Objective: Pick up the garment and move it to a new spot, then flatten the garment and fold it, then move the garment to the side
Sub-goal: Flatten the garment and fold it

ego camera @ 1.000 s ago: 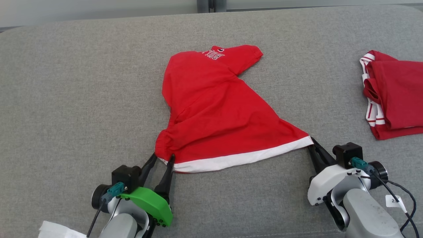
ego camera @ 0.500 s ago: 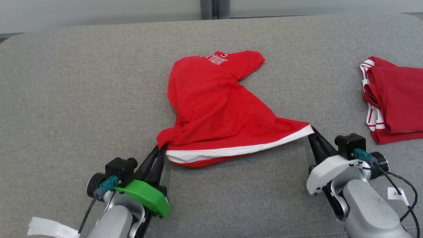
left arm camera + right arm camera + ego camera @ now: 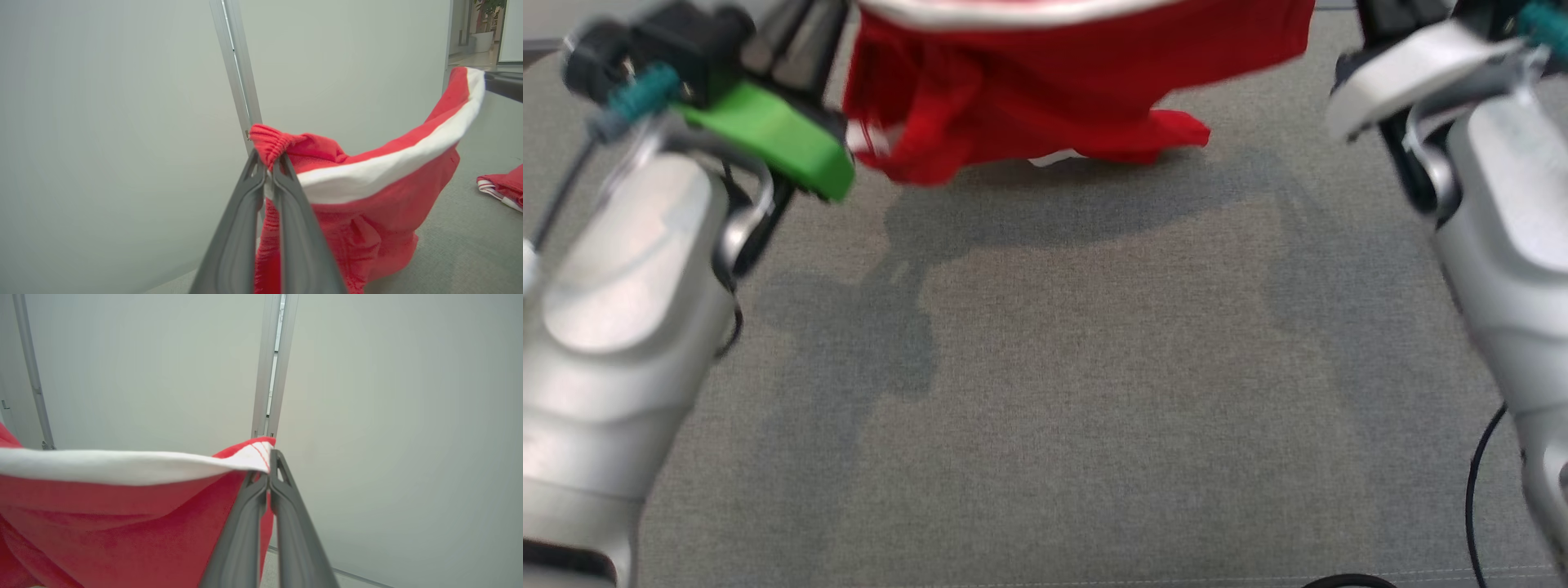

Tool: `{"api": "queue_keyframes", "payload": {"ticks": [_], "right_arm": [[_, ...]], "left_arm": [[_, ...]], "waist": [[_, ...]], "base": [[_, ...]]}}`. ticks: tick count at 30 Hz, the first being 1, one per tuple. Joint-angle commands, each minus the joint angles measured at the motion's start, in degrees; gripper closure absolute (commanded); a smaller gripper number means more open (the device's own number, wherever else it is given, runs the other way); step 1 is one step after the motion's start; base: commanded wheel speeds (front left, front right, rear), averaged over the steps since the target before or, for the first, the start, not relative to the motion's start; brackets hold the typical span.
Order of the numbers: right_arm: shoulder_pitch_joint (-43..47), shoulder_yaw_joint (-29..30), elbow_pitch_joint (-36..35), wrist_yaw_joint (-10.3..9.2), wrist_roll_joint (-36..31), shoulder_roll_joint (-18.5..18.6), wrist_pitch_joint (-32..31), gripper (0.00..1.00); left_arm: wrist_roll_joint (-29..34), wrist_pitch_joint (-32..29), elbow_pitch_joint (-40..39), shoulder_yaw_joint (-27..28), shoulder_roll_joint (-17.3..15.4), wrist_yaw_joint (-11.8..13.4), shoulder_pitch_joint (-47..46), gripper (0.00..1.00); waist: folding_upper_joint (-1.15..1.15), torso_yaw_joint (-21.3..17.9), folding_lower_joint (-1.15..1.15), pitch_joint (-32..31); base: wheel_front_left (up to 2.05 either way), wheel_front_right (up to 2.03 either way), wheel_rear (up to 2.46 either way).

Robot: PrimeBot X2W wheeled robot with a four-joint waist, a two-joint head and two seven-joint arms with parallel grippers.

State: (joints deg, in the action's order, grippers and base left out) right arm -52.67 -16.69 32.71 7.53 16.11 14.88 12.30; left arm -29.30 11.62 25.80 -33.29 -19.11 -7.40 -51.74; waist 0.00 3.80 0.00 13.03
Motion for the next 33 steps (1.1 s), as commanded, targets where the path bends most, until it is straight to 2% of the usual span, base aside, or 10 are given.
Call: {"api": "queue_keyframes", "payload": {"ticks": [1,5,6,9,13,16,19,23,28,33], "right_arm": [[-5.53,0.26,0.52,-0.12,-1.33,1.04,-0.75,1.00],[-18.24,1.87,3.70,-0.11,-4.97,2.35,-1.81,1.00],[-23.52,2.64,5.78,-0.12,-6.92,2.41,-1.55,1.00],[-31.71,4.61,8.17,-0.12,-11.31,3.17,-0.23,1.00],[-37.43,8.22,10.16,-0.12,-16.68,3.11,1.18,1.00],[-40.91,11.66,11.24,-0.12,-20.69,1.47,2.21,1.00],[-39.06,11.76,12.86,-0.12,-21.80,-0.28,2.72,1.00],[-32.56,8.75,13.25,-0.12,-18.71,-1.05,2.85,1.00],[-17.90,1.62,7.85,-0.12,-10.80,1.54,2.88,1.00],[-3.01,-3.70,2.66,-0.15,-2.61,5.41,2.89,1.00]], "left_arm": [[-0.19,-0.74,0.84,-0.39,-0.87,-0.09,-6.18,1.00],[3.15,-1.57,5.09,-1.38,-1.26,-0.08,-19.86,1.00],[4.96,-0.53,7.94,-1.32,-0.66,1.07,-25.26,1.00],[7.63,1.13,11.74,-0.81,0.33,3.08,-33.06,1.00],[10.05,2.75,14.30,-0.59,1.45,4.72,-38.55,1.00],[11.03,3.50,14.79,0.23,2.57,5.67,-41.19,1.00],[11.07,3.52,14.34,0.95,2.86,4.90,-38.70,1.00],[9.44,3.52,16.88,1.55,2.65,2.49,-32.97,1.00],[4.85,3.53,22.39,1.53,4.84,0.69,-19.43,1.00],[-1.84,3.33,29.73,1.78,7.90,0.04,-5.72,1.00]], "waist": [[0.00,0.19,0.00,5.75],[0.00,0.47,0.00,11.67],[0.00,0.49,0.00,13.56],[0.00,0.41,0.00,16.05],[0.00,0.43,0.00,17.61],[0.00,0.18,0.00,19.26],[0.00,-0.61,0.00,20.45],[0.00,-1.71,0.00,21.95],[0.00,-2.64,0.00,21.78],[0.00,-3.22,0.00,17.52]], "base": [[0.00,0.00,0.00],[0.00,0.00,0.00],[0.00,0.00,0.00],[0.00,0.00,0.00],[0.00,0.00,0.00],[0.00,0.00,0.00],[0.00,0.00,0.00],[0.00,0.00,0.00],[0.00,0.00,0.00],[0.00,0.00,0.00]]}}
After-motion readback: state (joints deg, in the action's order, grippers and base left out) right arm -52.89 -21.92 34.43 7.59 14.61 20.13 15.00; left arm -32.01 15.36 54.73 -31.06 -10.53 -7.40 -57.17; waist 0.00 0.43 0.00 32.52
